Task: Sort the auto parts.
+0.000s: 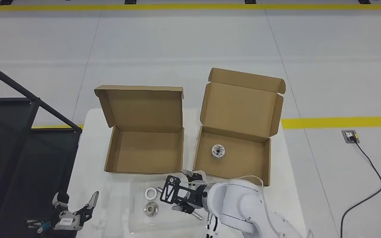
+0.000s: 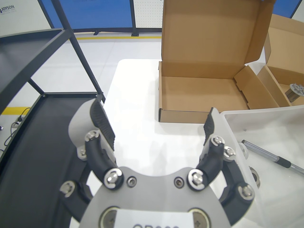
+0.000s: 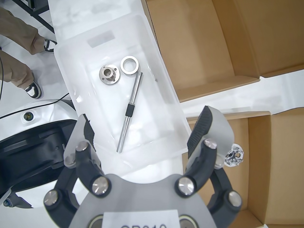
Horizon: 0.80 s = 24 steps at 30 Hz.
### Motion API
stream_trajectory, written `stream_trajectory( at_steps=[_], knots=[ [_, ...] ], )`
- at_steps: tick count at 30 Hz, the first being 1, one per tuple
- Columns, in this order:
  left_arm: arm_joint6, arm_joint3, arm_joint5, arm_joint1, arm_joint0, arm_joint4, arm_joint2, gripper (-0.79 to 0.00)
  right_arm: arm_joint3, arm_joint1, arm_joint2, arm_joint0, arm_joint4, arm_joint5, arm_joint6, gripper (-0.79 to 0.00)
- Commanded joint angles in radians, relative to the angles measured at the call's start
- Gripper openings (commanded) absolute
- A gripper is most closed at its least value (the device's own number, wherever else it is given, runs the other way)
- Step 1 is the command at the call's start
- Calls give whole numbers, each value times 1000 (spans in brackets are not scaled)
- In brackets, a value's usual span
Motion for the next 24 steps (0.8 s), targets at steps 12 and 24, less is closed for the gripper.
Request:
stream_trajectory(
  at_steps=[12,24],
  knots=[
    [0,0,0,0,0,0,0,0,173,-56,-156,61,-15,149,-34,-182],
    [0,0,0,0,0,0,0,0,411,-166,-317,163,-19,395,49,-129]
  ],
)
